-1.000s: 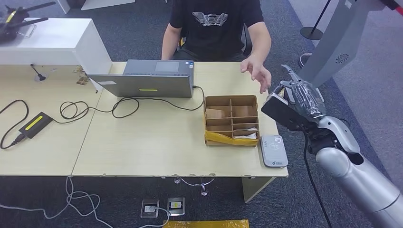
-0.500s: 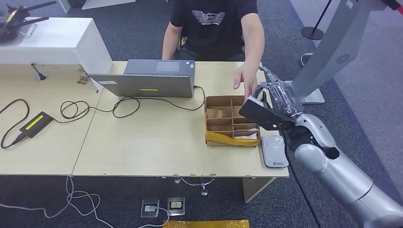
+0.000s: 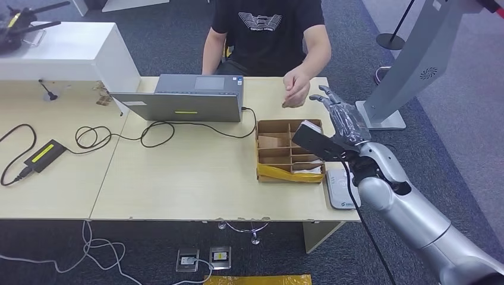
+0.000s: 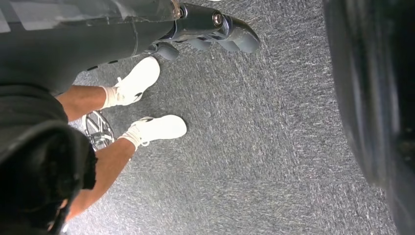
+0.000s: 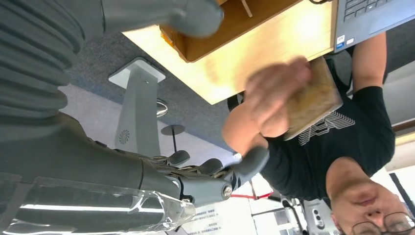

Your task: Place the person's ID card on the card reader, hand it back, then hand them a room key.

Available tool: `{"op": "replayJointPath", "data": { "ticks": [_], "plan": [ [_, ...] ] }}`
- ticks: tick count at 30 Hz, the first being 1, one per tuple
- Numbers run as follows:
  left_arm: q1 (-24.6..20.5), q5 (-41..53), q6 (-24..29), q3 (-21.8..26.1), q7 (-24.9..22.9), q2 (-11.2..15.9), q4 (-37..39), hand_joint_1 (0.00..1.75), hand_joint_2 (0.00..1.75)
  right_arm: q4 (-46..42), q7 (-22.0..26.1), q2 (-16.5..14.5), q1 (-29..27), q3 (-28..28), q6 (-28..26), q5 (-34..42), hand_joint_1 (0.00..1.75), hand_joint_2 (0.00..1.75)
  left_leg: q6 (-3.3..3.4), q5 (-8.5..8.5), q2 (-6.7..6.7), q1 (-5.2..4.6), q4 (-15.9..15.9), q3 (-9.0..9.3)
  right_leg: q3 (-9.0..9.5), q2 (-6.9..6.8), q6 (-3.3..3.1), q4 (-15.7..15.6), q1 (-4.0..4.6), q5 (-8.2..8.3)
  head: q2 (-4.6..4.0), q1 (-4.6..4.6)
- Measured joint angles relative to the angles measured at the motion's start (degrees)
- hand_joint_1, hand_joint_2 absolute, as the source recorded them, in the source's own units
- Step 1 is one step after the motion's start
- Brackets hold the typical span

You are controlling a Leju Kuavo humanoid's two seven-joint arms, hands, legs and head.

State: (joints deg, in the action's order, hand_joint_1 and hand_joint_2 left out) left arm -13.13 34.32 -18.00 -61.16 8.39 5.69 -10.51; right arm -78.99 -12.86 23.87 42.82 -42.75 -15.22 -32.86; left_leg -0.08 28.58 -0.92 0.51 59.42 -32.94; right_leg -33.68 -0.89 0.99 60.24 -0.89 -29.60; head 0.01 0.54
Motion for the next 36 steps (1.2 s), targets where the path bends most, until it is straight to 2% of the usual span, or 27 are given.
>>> {"op": "replayJointPath", "data": {
  "ticks": [6, 11, 17, 23, 36],
  "plan": [
    [-0.3, 0.1, -0.5, 0.0, 0.0, 0.0, 0.0, 0.0, 0.0, 1.1, -0.3, -0.2, -0.1, 0.0, 0.4, -1.0, 0.0, 1.75, 0.0, 0.0, 0.01, 0.0, 0.0, 0.02, 0.0, 0.01, 0.0, 0.0, 0.0, 0.0, 0.0, 0.0],
    [-0.3, -0.1, -0.6, 0.0, 0.0, 0.0, 0.0, 0.0, 0.0, 1.1, -1.3, -0.2, -1.0, 0.0, 2.9, -1.5, 0.0, 1.75, 0.0, 0.0, 0.02, 0.0, 0.0, 0.04, 0.0, 0.02, 0.0, 0.0, 0.0, 0.0, 0.0, 0.0],
    [0.2, -0.7, 0.7, 0.0, -0.1, 0.0, 0.0, 0.0, 0.0, 0.0, -3.8, 0.0, -3.4, -0.3, 6.1, -1.7, 0.0, 1.75, 0.0, 0.0, 0.03, 0.0, 0.0, 0.04, 0.0, 0.04, 0.0, 0.0, 0.0, 0.0, 0.01, -0.01],
    [1.1, -1.7, 1.1, 0.0, -0.1, 0.1, 0.0, 0.0, 0.0, -1.5, -8.3, 0.7, -5.2, -0.6, 9.8, 2.6, 0.0, 1.75, 0.0, 0.0, 0.04, 0.0, 0.0, 0.04, 0.0, 0.04, 0.0, 0.0, 0.0, 0.0, 0.0, 0.01],
    [1.5, -1.7, 1.3, 0.0, -0.1, 0.3, 0.0, 0.0, 0.0, -4.4, -10.8, 2.2, -7.4, -2.7, 10.2, 3.9, 0.0, 1.75, 0.0, 0.0, 0.04, 0.0, 0.0, 0.05, 0.0, 0.04, 0.0, 0.0, 0.0, 0.0, -0.01, 0.0]
  ]
}}
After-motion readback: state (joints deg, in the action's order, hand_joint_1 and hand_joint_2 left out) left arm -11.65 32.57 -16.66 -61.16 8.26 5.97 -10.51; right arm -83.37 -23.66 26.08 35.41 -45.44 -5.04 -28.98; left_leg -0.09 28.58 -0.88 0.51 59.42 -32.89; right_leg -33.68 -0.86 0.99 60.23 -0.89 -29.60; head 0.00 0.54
